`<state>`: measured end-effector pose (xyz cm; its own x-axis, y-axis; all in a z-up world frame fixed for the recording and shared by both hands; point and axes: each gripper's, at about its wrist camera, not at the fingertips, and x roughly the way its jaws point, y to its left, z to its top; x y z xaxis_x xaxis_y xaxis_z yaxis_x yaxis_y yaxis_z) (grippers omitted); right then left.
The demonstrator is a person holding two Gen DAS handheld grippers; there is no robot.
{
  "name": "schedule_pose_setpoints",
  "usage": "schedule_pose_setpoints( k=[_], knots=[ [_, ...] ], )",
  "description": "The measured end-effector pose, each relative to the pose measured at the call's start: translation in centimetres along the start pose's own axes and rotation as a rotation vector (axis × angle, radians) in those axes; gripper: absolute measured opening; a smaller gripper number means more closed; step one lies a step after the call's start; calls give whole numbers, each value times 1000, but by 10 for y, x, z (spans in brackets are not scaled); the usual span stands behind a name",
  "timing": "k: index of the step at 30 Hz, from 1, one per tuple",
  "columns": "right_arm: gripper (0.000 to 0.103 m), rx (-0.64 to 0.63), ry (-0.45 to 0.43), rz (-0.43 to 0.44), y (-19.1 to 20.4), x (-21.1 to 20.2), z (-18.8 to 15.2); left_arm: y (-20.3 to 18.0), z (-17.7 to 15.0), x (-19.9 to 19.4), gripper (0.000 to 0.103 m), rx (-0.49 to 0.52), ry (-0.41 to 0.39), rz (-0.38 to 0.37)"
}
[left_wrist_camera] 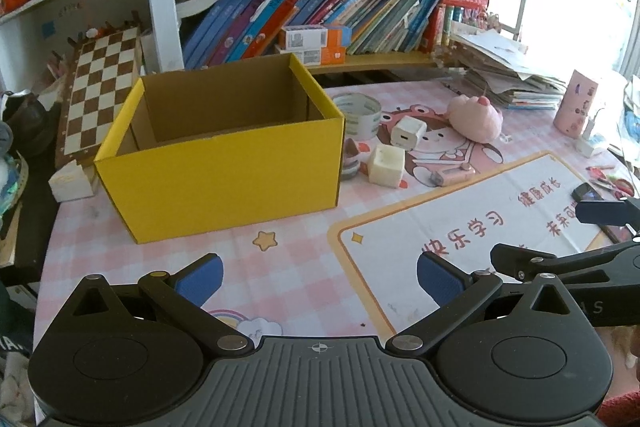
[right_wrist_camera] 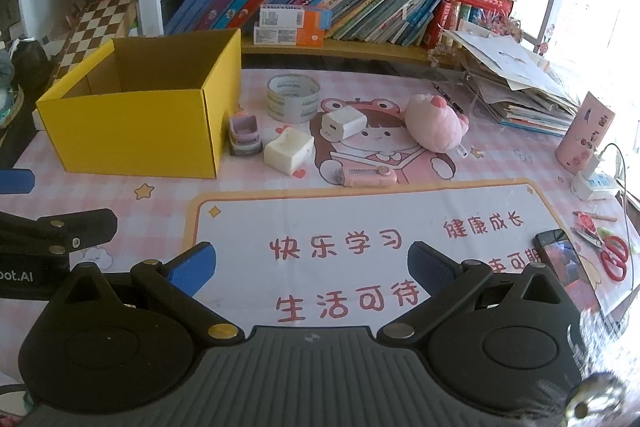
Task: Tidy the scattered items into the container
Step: 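Move both tools toward the white sponge and pink box cutter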
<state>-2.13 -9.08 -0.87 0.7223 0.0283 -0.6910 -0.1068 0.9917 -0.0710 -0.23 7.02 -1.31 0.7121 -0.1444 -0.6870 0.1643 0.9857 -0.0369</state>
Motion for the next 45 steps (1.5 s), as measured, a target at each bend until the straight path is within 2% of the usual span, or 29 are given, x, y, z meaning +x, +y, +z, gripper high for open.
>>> schedule_pose_setpoints(
  k=[12, 23, 45],
  knots=[
    [103, 17, -2, -33, 0, -5, -5, -2, -2, 0, 103, 17, -5, -49],
    [103, 30, -12, -50, -11, -6, -5, -10, 2, 7, 103, 22, 12, -42],
    [103, -39, -3, 52, -48, 24, 19, -38, 18, 23, 103, -44, 21, 50]
  ],
)
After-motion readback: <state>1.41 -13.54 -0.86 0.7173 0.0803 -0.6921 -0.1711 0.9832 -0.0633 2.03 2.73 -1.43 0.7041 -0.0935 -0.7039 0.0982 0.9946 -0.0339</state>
